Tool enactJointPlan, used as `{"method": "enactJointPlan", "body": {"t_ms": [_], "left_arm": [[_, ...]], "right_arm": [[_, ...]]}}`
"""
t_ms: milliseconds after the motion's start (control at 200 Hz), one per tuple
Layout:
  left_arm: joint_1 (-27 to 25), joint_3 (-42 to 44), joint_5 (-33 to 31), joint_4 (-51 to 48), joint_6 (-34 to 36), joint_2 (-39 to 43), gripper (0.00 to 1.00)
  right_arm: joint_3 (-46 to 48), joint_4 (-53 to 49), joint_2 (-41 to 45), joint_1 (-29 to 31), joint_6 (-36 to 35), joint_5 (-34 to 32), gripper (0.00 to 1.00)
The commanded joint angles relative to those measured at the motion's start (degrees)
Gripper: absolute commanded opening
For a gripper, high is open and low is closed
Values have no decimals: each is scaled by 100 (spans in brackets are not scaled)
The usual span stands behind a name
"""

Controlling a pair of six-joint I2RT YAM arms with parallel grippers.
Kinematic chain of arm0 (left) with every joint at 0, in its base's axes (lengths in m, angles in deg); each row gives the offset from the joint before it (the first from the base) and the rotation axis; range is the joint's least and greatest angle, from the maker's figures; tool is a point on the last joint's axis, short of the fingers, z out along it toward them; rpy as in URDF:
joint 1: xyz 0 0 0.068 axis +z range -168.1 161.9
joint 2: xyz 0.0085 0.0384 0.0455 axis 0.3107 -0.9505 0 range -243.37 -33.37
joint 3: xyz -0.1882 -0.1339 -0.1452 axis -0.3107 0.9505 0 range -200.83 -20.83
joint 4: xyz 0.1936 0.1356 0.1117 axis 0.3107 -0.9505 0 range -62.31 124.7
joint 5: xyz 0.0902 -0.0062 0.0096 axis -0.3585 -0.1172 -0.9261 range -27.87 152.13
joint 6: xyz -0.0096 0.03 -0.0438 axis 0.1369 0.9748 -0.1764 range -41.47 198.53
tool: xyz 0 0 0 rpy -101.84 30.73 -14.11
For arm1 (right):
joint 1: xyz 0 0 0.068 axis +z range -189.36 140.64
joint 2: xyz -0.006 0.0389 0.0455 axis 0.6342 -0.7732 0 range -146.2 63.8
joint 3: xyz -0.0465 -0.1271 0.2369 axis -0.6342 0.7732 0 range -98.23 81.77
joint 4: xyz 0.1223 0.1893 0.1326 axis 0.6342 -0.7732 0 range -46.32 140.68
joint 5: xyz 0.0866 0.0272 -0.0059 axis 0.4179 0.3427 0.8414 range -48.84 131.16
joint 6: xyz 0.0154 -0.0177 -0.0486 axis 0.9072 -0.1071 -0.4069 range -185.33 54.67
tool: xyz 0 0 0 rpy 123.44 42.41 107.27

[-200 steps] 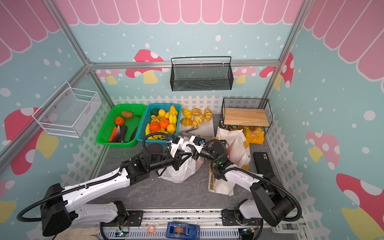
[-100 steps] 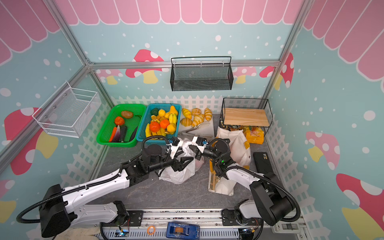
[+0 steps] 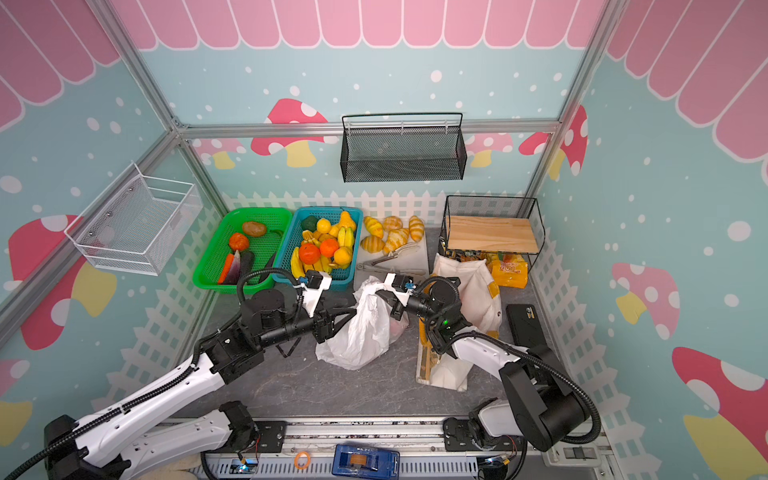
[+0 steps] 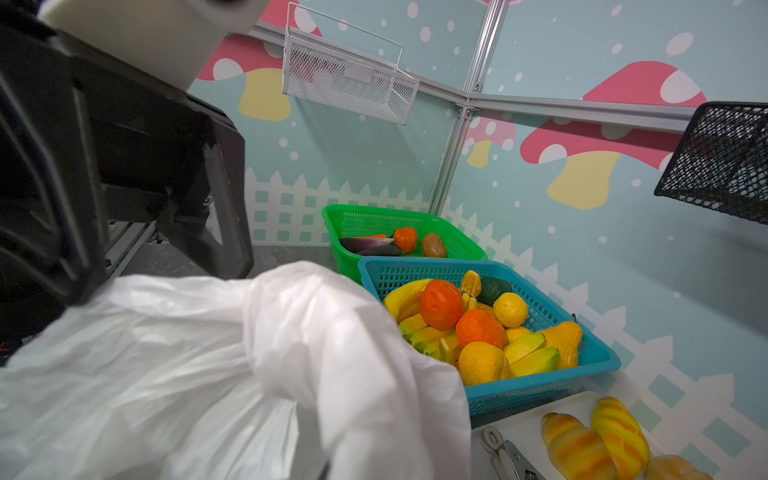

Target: Place the mixed food into the grocery bags and tie them

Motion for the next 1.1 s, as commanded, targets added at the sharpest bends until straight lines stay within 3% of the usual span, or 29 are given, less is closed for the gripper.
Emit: {"method": "enactJointPlan", "body": {"t_ms": [0, 245, 470, 635, 876, 1096], "left_arm": [[-166, 72, 87, 108, -167, -248, 30], [-719, -120, -186, 1563, -424, -1295, 16], [-828, -144, -303, 2502, -390, -2022, 18], [-828, -72, -333, 2675, -209, -2153, 36], [-819, 249, -419, 1930, 387, -1422, 68], [-687, 469, -535, 1115, 615, -523, 79]], "right_arm": [[-125, -84, -46, -32, 148, -56, 0], [9, -152, 58, -23, 170, -105, 0], [54, -193, 60, -28, 27, 137, 0], [-70, -571, 89, -66, -276, 350, 0], [-76, -871, 187, -219, -640, 535, 0], [-83, -901, 203, -272, -730, 604, 0]]}}
